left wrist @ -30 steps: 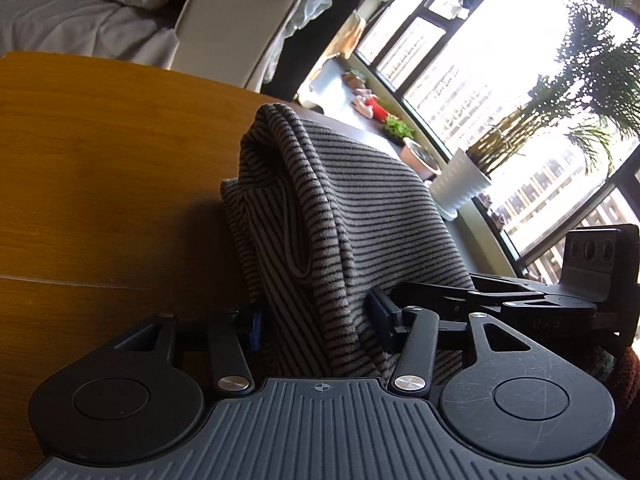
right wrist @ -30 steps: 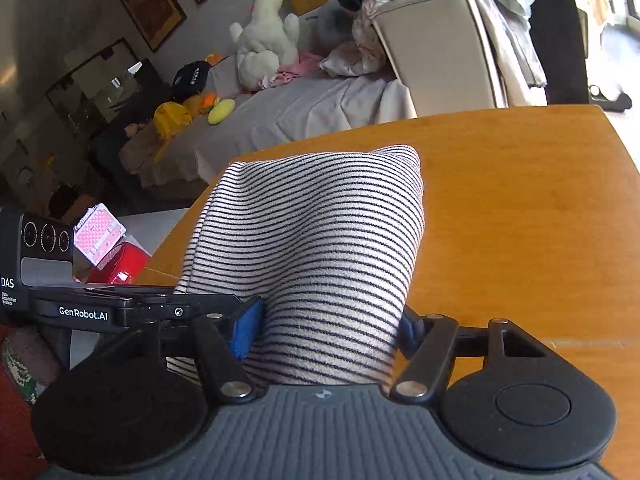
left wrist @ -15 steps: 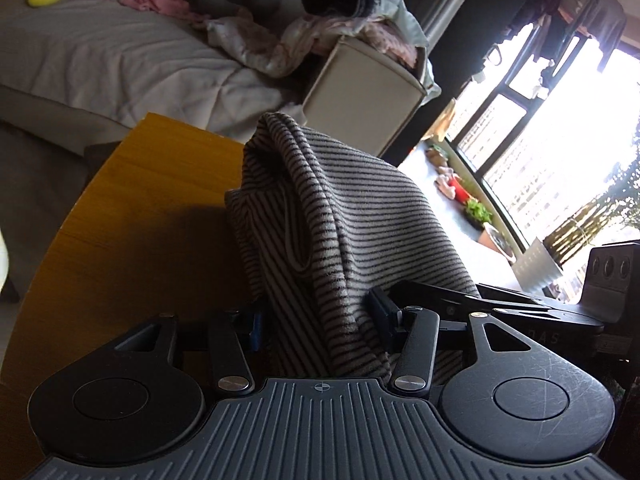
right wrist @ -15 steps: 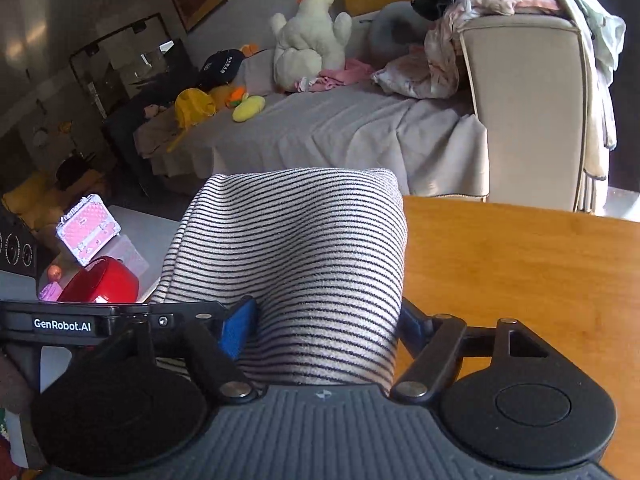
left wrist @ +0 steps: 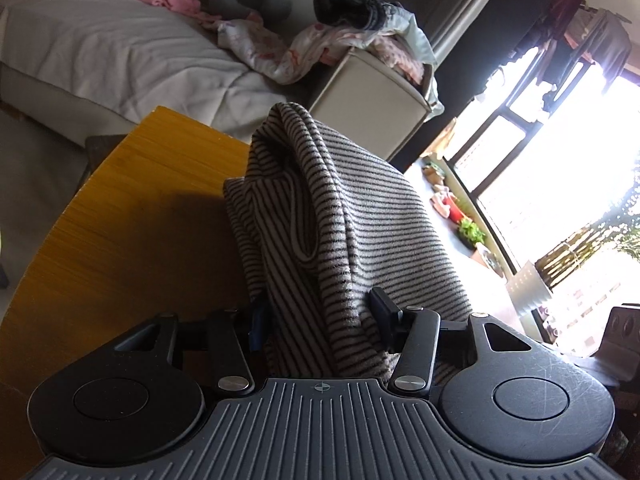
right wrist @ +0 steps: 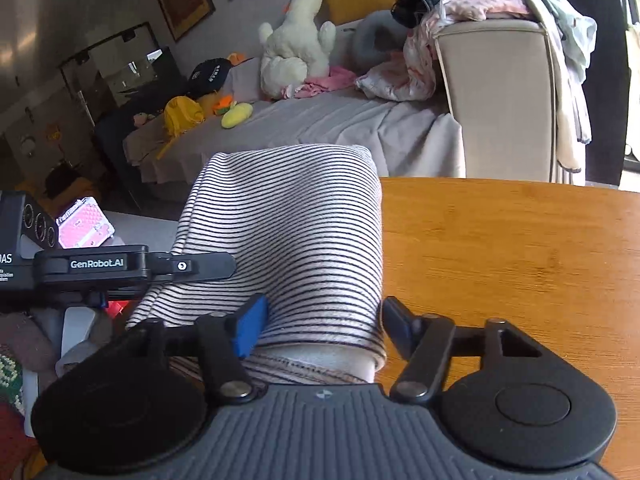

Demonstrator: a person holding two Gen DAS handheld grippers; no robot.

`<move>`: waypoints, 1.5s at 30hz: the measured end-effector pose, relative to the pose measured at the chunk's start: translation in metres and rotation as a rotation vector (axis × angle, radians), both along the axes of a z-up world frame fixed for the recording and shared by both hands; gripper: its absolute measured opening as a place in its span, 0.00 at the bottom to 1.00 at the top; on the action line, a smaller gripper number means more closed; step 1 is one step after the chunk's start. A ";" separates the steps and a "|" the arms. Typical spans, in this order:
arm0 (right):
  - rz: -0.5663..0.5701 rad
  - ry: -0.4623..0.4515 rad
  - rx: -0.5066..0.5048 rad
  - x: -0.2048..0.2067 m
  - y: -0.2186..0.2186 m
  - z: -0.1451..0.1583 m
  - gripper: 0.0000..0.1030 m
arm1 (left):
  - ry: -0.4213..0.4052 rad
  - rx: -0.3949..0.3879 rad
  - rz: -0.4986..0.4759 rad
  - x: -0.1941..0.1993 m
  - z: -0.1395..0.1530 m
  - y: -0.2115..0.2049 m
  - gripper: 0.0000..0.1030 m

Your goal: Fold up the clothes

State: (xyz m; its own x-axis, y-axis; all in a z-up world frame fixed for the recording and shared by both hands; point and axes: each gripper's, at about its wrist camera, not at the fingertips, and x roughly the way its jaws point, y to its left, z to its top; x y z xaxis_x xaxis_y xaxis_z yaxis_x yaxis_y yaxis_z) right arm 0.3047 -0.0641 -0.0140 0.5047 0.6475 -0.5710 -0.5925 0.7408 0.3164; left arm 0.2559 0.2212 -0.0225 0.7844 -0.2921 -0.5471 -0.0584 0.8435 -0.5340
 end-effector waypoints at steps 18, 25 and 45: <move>-0.015 -0.187 -0.109 -0.013 0.008 0.006 0.65 | -0.225 0.256 -0.025 0.011 0.080 -0.027 0.53; 0.015 -0.271 -0.053 -0.030 0.002 0.043 0.63 | -0.037 0.212 -0.042 0.083 0.034 -0.005 0.41; 0.061 -0.232 -0.076 -0.068 -0.007 0.010 0.96 | -0.125 0.315 0.078 0.019 0.051 -0.031 0.66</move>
State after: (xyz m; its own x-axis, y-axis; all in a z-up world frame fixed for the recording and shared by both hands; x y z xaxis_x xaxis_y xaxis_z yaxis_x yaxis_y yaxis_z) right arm 0.2369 -0.0713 -0.0042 0.5892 0.6405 -0.4926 -0.6872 0.7178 0.1113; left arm 0.2750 0.1900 0.0289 0.8643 -0.0608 -0.4994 -0.0797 0.9635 -0.2554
